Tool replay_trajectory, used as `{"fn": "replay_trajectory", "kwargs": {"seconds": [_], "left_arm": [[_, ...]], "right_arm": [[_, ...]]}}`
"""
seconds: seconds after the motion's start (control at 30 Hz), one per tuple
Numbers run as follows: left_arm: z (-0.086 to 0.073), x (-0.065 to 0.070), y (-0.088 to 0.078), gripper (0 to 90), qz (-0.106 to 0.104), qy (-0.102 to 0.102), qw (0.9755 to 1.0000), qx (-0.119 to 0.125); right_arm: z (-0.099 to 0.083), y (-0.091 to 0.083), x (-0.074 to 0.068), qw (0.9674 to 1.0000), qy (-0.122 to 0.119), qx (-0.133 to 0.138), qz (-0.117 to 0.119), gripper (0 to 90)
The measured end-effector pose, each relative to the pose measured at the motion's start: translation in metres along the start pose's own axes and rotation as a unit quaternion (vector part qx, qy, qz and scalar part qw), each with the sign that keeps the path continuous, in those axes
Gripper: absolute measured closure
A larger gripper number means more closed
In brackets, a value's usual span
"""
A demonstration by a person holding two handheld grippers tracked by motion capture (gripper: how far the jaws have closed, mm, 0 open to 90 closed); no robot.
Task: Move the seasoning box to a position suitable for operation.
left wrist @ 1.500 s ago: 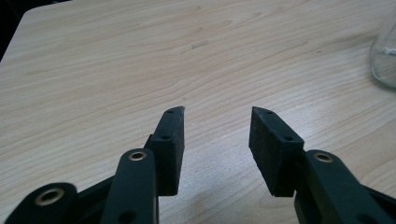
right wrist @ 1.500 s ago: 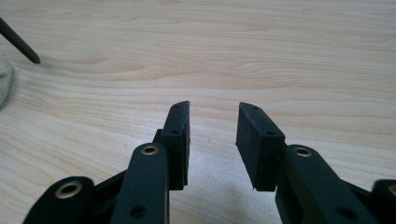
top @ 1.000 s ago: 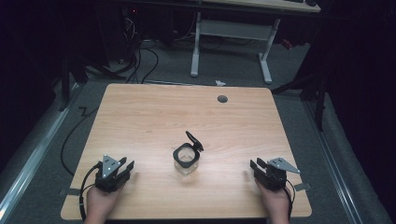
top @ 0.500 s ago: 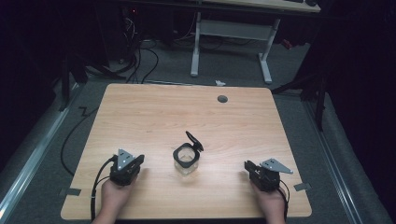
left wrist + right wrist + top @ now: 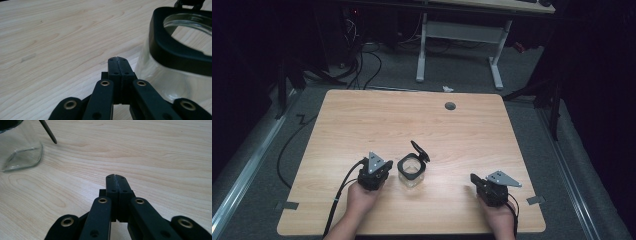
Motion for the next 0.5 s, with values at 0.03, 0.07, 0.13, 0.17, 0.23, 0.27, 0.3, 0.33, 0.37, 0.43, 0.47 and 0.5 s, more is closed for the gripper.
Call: {"fn": "replay_trajectory", "kwargs": {"seconds": [0.03, 0.07, 0.13, 0.17, 0.23, 0.27, 0.3, 0.33, 0.37, 0.43, 0.47, 0.5], "left_arm": [[-0.001, 0.001, 0.002, 90.0, -0.001, 0.001, 1.0, -0.002], [-0.002, 0.003, 0.003, 90.0, -0.003, 0.003, 1.0, -0.005], [-0.004, 0.006, 0.004, 90.0, -0.007, 0.002, 1.0, -0.007], [-0.004, 0.007, 0.004, 90.0, -0.008, 0.001, 0.9999, -0.007], [-0.005, 0.008, 0.004, 90.0, -0.01, 0.001, 0.9999, -0.009], [-0.005, 0.009, 0.003, 90.0, -0.009, 0.001, 0.9999, -0.007], [-0.005, 0.009, 0.003, 90.0, -0.01, 0.001, 0.9999, -0.007], [-0.005, 0.01, 0.002, 90.0, -0.012, 0.0, 0.9999, -0.007], [-0.005, 0.011, 0.001, 90.0, -0.012, 0.0, 0.9999, -0.006], [-0.005, 0.012, -0.001, 90.0, -0.014, 0.001, 0.9999, -0.007], [-0.005, 0.012, -0.001, 90.0, -0.014, 0.001, 0.9999, -0.007], [-0.006, 0.015, -0.003, 90.0, -0.017, -0.002, 0.9998, -0.006]], "right_arm": [[0.0, 0.0, 0.0, 1.0, 0.0, 0.0, 0.002, 90.0], [0.0, 0.0, -0.001, 1.0, -0.001, -0.001, 0.003, 90.0], [0.0, 0.0, -0.001, 1.0, -0.002, -0.001, 0.004, 89.9], [0.0, 0.0, -0.001, 1.0, -0.003, -0.001, 0.005, 89.9], [0.0, 0.0, -0.001, 1.0, -0.003, 0.0, 0.005, 89.9], [0.0, 0.0, -0.001, 1.0, -0.004, 0.0, 0.004, 89.9], [0.0, 0.0, -0.001, 1.0, -0.002, 0.001, 0.003, 89.9], [-0.001, 0.0, 0.0, 1.0, -0.002, 0.001, 0.003, 89.9], [-0.001, 0.0, 0.0, 1.0, -0.001, 0.001, 0.003, 89.9], [-0.001, 0.0, 0.0, 1.0, -0.001, 0.001, 0.004, 89.8], [-0.001, 0.0, 0.0, 1.0, -0.001, 0.001, 0.004, 89.8], [-0.001, 0.0, 0.0, 1.0, 0.0, 0.001, 0.003, 89.8]]}}
Point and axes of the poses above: each handheld gripper's, and its own axes: y roughly forward along the jaws, z roughly out of its top, x roughly to its right, the point moved 1 cm from there along y, roughly forward along the jaws, and after that the axes turned 5 degrees about x, right-handed, at the moved point
